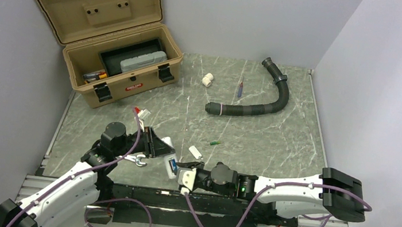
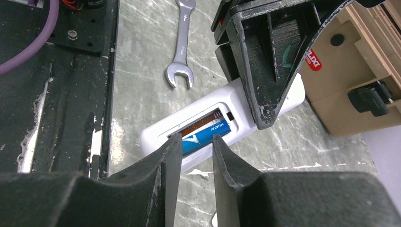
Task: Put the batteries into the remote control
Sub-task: Load the battery into the remote control.
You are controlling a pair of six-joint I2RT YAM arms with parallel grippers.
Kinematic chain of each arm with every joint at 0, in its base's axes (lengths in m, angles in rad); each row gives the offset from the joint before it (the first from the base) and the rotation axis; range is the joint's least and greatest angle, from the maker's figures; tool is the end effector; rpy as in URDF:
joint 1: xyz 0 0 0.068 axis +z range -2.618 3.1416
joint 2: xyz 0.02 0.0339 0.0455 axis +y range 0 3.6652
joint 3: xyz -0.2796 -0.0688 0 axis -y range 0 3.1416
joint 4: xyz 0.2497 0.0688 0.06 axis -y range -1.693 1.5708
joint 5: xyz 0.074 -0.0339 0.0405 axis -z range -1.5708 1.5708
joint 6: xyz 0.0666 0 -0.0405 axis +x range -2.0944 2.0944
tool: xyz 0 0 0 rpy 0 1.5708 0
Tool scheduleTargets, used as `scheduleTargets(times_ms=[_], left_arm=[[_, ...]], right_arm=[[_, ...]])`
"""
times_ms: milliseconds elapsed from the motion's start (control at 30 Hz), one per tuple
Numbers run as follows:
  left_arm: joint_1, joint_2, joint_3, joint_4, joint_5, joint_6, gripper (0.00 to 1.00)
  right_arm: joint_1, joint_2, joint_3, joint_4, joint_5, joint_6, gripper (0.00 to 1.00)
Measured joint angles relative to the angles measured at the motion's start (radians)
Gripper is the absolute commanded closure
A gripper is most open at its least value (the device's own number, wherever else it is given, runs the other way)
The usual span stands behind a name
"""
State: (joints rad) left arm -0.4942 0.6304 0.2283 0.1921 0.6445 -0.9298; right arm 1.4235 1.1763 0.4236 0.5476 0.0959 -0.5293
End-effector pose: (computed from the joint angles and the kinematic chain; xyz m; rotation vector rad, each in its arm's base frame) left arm 0.1323 -0.1167 0.2093 0.0939 2.0344 -1.5366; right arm 0.0464 0.2693 0.2161 -1.4584 1.0709 0.5576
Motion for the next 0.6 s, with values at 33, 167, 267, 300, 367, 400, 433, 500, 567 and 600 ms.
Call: scheduleTargets(times_ms=[33,167,267,300,367,400,433,500,567,600], left_arm=[[0.0,0.001,0.0,0.002,0.003,0.0,1.0],[0.0,0.002,0.0,0.005,0.007,0.0,1.0],[0.0,0.003,0.0,0.006,0.011,-0.002,1.0],[0.0,0.003,0.0,0.007,0.013,-0.003,1.0],[0.0,0.009,0.0,0.011,0.016,-0.007,1.0],[0.0,0.012,0.0,0.011,0.018,-0.008,1.0],[0.0,0.016,0.0,0.011,0.024,-0.01,1.0],[0.0,0.021,0.0,0.012,0.035,-0.013,1.0],[0.0,0.022,0.0,0.012,0.04,-0.017,1.0],[0.0,0.022,0.0,0.012,0.042,-0.018,1.0]], right_arm=[[0.0,0.0,0.0,0.001,0.0,0.002,0.67],[0.0,-0.001,0.0,0.005,0.0,0.007,0.65],[-0.001,-0.007,0.0,0.003,-0.001,0.011,0.65],[-0.001,-0.012,0.0,0.001,-0.001,0.013,0.64],[-0.001,-0.022,-0.004,-0.001,-0.001,0.015,0.64],[-0.002,-0.028,-0.006,-0.002,0.0,0.016,0.64],[-0.003,-0.035,-0.008,-0.003,0.0,0.017,0.64],[-0.005,-0.045,-0.01,-0.008,0.001,0.017,0.63],[-0.006,-0.051,-0.01,-0.01,0.001,0.017,0.63],[-0.006,-0.053,-0.01,-0.01,0.0,0.017,0.63]])
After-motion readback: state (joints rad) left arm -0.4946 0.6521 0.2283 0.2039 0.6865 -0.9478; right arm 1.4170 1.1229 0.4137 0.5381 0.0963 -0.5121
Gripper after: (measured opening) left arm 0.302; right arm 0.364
